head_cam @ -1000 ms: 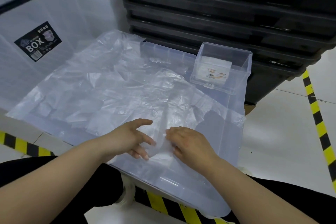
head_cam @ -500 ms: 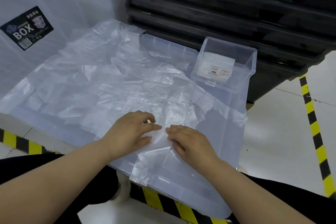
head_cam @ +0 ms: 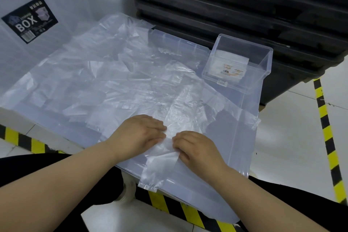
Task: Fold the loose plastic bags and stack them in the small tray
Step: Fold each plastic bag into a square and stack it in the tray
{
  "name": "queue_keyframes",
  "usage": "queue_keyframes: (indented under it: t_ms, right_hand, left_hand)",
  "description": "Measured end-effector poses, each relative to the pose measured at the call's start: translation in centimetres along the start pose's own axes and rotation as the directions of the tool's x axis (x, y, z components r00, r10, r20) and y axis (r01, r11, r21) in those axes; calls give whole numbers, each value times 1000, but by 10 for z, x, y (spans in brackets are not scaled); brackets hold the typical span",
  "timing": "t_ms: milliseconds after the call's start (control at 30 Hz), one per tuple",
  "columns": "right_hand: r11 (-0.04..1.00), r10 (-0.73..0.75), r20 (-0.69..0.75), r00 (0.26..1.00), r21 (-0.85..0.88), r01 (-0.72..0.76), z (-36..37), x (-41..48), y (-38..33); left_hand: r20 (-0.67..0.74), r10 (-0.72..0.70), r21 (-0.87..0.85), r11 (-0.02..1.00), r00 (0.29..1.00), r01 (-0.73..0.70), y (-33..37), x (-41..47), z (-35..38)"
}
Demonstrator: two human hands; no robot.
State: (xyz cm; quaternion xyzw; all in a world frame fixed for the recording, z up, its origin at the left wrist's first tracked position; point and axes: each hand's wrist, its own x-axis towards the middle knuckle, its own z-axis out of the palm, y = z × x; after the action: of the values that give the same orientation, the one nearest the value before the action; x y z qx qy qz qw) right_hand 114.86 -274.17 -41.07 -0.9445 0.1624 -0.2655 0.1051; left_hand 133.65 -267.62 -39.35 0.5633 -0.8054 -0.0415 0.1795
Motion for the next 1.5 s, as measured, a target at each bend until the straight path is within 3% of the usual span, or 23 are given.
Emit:
queue_keyframes:
  t_ms: [167,333,567,700,800,867,967,1100,1233,1367,1500]
  right_hand:
    - [981,105,33,994,161,-109,-5,-5,6]
    - [972,129,39,991,191,-135,-4,-12,8]
    - [973,119,29,992,197,-123,-2,-9,7]
    - [967,116,52,992,221,-125,-1,-11,9]
    - [952,175,126,976,232,-201,-4,-9,6]
    - [881,315,188,930,306,-360,-11,-2,0]
    - [671,542,335,771,380,-637,-21,15,-4]
    - [458,697,387,604,407,-790,-24,40,3]
    - [316,756,451,474,383,-868,-22,55,10]
    - [293,790,463,402,291,-911,-17,61,13]
    - [301,803,464,375,229,-926,-17,69,14]
  left_hand:
    - [-35,46,-69,996,998,-48,-2,-8,1]
    - [48,14,-132,991,999,-8,0,-23,1]
    - [47,73,7,997,996,-74,9,-17,6]
    - [-34,50,-65,997,998,-52,14,-13,8]
    - [-53,-57,-201,979,997,45,16,-8,3]
    - [14,-251,-367,899,968,238,20,-1,-3]
    - [258,-515,-493,657,817,570,18,13,-6]
    - [322,-663,-495,490,676,717,13,32,-4]
    - [282,-754,-441,448,593,778,12,44,-4]
    - [242,-802,-261,488,546,833,15,54,-9]
    - [248,-829,-318,418,500,851,12,59,-13]
